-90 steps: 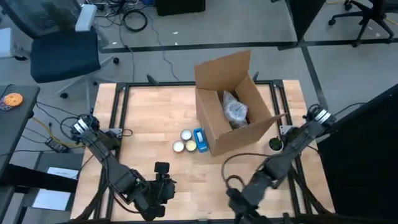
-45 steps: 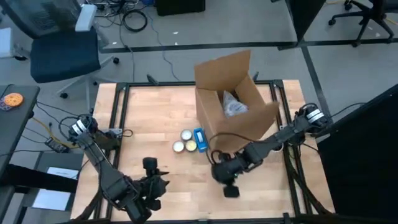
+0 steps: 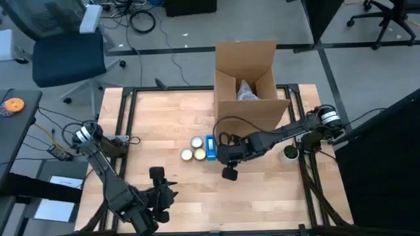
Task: Wrap mug
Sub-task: Adjust the brown cardboard box on the table
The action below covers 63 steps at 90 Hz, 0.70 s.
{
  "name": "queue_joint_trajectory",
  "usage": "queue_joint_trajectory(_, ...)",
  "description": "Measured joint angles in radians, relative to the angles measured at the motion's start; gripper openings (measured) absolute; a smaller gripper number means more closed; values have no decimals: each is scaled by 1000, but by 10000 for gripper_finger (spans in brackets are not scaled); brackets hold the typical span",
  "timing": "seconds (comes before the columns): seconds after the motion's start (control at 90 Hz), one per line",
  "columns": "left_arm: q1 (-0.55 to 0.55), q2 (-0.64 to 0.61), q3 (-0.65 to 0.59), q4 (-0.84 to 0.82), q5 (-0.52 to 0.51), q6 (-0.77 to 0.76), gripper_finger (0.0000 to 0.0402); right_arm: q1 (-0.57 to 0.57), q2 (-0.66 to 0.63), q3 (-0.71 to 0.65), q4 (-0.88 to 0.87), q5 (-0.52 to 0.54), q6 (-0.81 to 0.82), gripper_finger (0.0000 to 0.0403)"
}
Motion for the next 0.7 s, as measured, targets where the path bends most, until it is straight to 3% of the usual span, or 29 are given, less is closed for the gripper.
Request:
queue_joint_trajectory(0.1,0,0,0,9,-2,0,153,20,-1,0,-13,42,-1,0)
queue_joint_trajectory(0.178,-7,0,0,10,-45,0,153,45,-15,0,-31,138,-31,0)
queue_joint_trajectory(0.456,-24,0,0,10,-122,0,153,132,-228,0,35,567,-102,0)
queue_joint_trajectory(0.7,-22,0,0,10,-154,0,153,134,-413,0,34,1047,-89,0)
